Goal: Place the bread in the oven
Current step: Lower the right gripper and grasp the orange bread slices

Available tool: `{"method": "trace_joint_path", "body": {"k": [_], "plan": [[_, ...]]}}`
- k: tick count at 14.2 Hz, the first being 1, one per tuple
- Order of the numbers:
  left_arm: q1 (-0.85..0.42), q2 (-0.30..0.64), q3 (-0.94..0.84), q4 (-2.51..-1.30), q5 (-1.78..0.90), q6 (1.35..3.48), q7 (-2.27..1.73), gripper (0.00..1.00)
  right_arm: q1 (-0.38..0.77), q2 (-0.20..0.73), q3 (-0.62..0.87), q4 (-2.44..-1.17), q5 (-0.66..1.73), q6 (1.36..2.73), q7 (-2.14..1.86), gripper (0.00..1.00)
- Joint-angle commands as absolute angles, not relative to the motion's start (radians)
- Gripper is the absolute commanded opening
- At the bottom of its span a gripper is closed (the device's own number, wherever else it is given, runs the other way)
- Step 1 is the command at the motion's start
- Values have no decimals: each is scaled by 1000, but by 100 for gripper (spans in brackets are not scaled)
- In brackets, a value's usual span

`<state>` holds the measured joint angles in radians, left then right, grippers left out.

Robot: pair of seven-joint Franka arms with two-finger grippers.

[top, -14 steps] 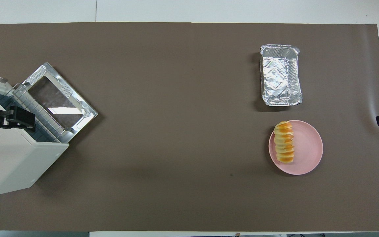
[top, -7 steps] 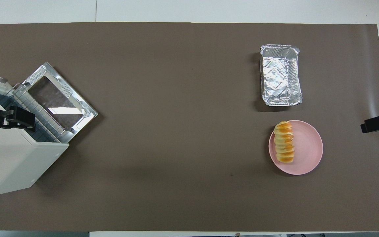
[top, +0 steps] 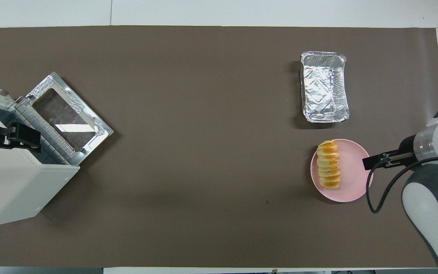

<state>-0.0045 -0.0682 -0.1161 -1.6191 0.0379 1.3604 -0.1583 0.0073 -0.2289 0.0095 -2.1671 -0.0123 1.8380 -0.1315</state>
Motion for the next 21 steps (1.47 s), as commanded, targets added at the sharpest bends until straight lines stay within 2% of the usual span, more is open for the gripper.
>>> {"method": "trace_joint_path", "body": {"k": [1,5,11,16,21], "plan": [[8,-95,-120,-1647,26,1373,-153,100,27,-250,12,-2284,-3,1960,-118,100],[8,-95,-120,-1647,26,1373,-153,100,29,-226,12,-2351,-3,2069,-120,100],[8,-95,-120,-1647,26,1373,-153,100,57,-155,12,-2465,6,2322,-114,100],[8,-95,-120,-1647,26,1373,-153,100,81,-83,12,-2465,35,2416,-112,100],[8,-95,-120,-1646,26,1373,-153,100,106,-77,12,-2477,35,2433,-83,100]]}}
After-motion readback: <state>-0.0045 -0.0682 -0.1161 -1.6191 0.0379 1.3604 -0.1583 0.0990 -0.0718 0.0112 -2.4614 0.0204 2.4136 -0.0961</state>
